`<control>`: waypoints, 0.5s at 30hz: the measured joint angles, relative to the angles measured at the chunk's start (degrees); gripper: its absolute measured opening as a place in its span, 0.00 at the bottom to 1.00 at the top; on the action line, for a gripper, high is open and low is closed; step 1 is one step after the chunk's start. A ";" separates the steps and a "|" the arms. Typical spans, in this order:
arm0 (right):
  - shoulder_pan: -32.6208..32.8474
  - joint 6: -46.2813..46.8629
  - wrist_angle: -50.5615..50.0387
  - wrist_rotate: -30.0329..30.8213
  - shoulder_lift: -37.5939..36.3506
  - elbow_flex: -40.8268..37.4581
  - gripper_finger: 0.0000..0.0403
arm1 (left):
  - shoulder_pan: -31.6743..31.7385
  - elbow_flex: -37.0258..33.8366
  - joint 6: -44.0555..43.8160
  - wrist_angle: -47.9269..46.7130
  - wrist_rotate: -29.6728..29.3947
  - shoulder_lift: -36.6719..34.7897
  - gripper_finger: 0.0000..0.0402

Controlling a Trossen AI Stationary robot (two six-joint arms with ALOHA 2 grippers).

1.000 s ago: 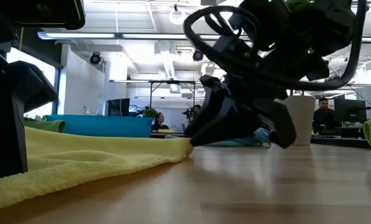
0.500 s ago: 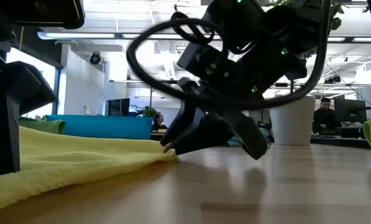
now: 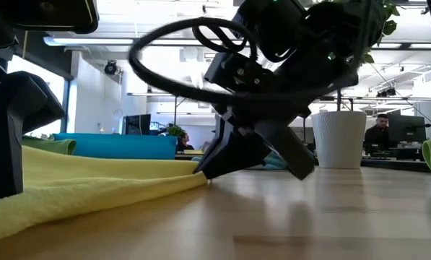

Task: Fold microfiber towels
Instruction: Fold the yellow microfiber cloth

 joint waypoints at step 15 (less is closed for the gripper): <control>0.63 15.78 -29.57 0.70 -10.53 -0.22 0.00 | 4.12 -0.07 9.73 0.81 4.13 -1.06 0.39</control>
